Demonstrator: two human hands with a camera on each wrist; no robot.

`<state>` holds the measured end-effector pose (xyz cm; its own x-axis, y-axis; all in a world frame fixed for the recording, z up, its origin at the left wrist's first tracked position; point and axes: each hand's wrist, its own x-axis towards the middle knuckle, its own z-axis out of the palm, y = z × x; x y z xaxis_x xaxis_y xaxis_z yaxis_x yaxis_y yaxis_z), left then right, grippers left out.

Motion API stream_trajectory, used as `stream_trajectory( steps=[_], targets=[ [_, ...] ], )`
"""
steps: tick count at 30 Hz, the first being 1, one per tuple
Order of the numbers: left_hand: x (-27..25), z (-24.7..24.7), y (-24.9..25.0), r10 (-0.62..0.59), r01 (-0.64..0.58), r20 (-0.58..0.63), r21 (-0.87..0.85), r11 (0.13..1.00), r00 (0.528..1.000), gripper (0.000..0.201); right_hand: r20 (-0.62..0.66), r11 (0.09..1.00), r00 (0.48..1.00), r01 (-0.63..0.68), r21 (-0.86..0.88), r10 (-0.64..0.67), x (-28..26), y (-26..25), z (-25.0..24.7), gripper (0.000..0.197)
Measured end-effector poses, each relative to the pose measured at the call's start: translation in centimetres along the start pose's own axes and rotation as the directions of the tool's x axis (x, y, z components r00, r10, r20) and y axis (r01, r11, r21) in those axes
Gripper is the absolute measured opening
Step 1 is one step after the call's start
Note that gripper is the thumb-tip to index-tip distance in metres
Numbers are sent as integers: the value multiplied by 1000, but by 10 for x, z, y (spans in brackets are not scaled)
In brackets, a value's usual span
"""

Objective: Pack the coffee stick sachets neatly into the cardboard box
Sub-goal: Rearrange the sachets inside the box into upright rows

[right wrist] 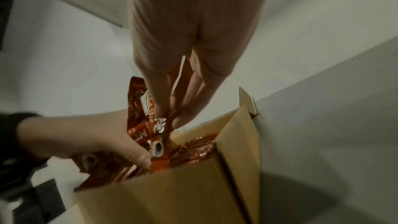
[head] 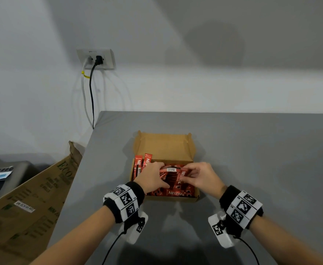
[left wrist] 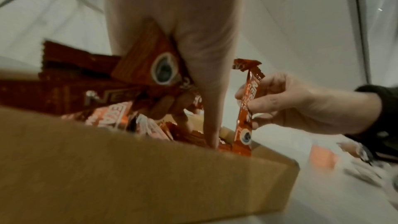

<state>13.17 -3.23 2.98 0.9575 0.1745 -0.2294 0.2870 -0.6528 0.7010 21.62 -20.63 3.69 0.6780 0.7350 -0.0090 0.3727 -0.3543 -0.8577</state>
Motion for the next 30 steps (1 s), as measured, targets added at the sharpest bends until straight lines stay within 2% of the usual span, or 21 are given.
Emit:
stream_trajectory(
  steps=[3, 6, 8, 11, 15, 19, 24, 27, 30],
  targets=[
    [1, 7, -3, -35, 39, -43, 97, 995, 998, 44, 52, 995, 998, 28, -96, -23, -6, 2, 1, 20],
    [3, 6, -7, -103, 106, -145, 18, 994, 984, 24, 114, 975, 992, 83, -206, -60, -7, 0, -4, 23],
    [3, 2, -7, -122, 117, -182, -35, 992, 976, 15, 224, 945, 972, 140, -296, -74, -7, -3, -4, 22],
    [3, -1, -4, -97, 91, -199, -40, 995, 975, 13, 375, 884, 925, 221, -411, -57, -4, -5, 6, 23],
    [3, -3, 0, -45, 52, -236, 25, 998, 971, 14, 415, 793, 910, 253, -554, -1, 4, -10, 20, 18],
    [2, -6, -2, -23, 26, -112, 29, 999, 993, 4, 436, 750, 899, 262, -607, 39, 10, -11, 27, 10],
    [-3, -8, -6, -62, 61, 87, 12, 998, 994, 25, 440, 804, 894, 201, -559, 82, 12, -9, 19, 14],
    [-5, -4, -4, -59, 45, 129, 104, 994, 990, 37, 460, 777, 882, 217, -591, 104, 12, -11, 15, 14],
    [-3, 1, -2, -58, 34, 128, 180, 983, 990, 39, 450, 718, 887, 246, -651, 105, 12, -14, 17, 11]
  ],
)
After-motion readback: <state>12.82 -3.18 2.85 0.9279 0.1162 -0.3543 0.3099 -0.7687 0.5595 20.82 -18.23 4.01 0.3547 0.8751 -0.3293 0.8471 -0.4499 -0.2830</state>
